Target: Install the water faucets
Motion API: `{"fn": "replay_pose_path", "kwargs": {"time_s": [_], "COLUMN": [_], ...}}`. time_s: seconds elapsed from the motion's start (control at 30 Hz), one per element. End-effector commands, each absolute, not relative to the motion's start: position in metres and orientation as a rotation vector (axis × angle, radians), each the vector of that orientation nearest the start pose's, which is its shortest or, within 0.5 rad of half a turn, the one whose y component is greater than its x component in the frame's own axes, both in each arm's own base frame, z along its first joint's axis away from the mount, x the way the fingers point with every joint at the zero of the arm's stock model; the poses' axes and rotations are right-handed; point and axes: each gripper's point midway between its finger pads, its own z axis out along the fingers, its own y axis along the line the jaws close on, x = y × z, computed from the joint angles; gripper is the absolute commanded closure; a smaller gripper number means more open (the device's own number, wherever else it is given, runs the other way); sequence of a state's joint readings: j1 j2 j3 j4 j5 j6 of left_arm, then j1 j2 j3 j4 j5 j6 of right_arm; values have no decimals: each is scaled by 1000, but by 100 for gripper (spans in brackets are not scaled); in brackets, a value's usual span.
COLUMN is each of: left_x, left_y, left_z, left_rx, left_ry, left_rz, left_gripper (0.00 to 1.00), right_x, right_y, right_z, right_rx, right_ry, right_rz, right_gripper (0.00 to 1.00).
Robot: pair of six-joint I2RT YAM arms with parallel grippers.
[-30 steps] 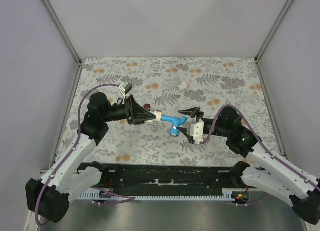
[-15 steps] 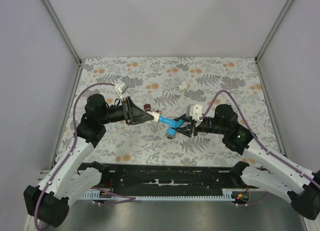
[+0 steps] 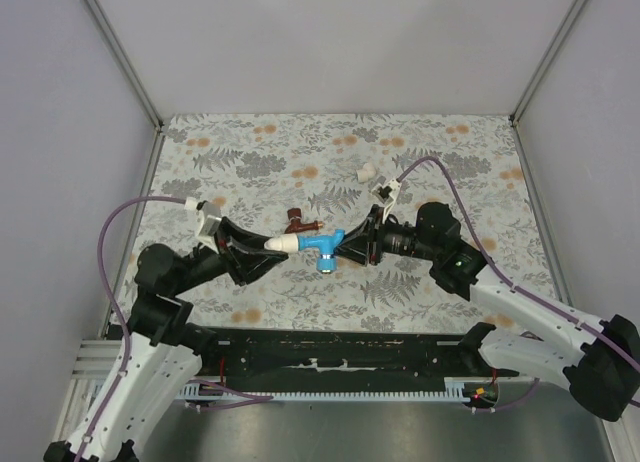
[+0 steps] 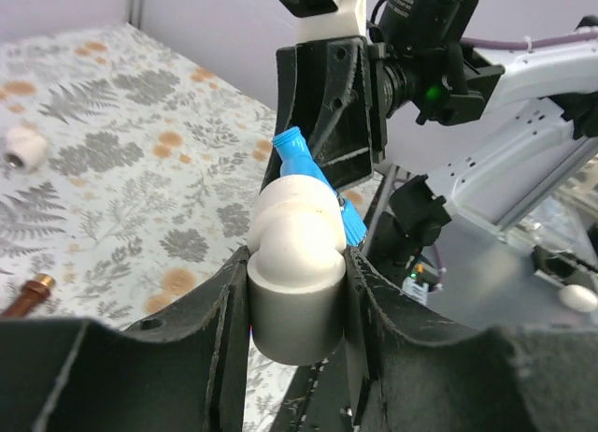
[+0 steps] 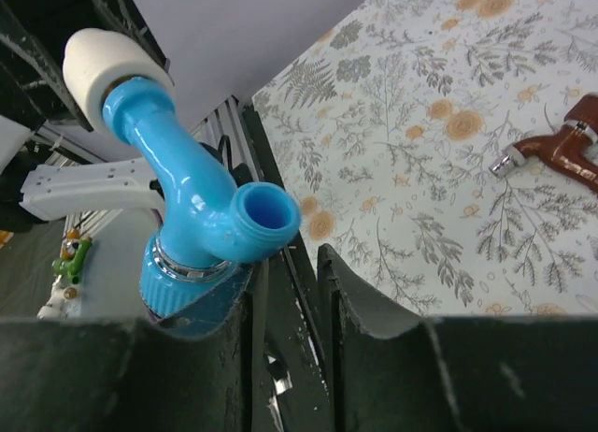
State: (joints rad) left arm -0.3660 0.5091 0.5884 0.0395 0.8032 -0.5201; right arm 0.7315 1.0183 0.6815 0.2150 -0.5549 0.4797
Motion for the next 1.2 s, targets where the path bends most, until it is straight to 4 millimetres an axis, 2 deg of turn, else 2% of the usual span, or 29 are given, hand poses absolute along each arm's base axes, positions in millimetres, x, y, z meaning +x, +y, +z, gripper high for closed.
{"fn": "replay_pose_path", "kwargs": {"time_s": [0.0,0.17,0.2,0.3,0.57,0.73,0.9,0.93,1.17], "left_x": [146,164,168,176,183,185,183,182,183], "left_y": [-196,-188,-188,-189,-206,-208,-213,-214,-217], "left_z": [312,314,310,314,319,323,323,330,338], "left_rx": [642,426,366,194,-75,-148,-159,-140,-137], "left_ry": [1369,1480,1531,1606,1761,1778,1815,1788,1793], "left_rz": [-1110,-1126,-1145,-1245,-1513,-1567,-1618,-1630,-1655], "left_gripper": [98,98,98,98,98,98,98,98,98], "right_x": [193,201,201,200,206,195,195,196,194], "right_y": [310,294,290,279,261,268,278,279,297], "right_z": [304,289,286,279,270,287,295,297,308], "right_rx": [-566,-709,-742,-934,-1223,-1241,-1248,-1249,-1263], "right_ry": [1568,1546,1536,1389,1014,848,780,774,719], "right_rz": [1391,1138,1093,902,486,489,483,482,555], "right_gripper": [61,23,2,2,2,2,2,2,2]}}
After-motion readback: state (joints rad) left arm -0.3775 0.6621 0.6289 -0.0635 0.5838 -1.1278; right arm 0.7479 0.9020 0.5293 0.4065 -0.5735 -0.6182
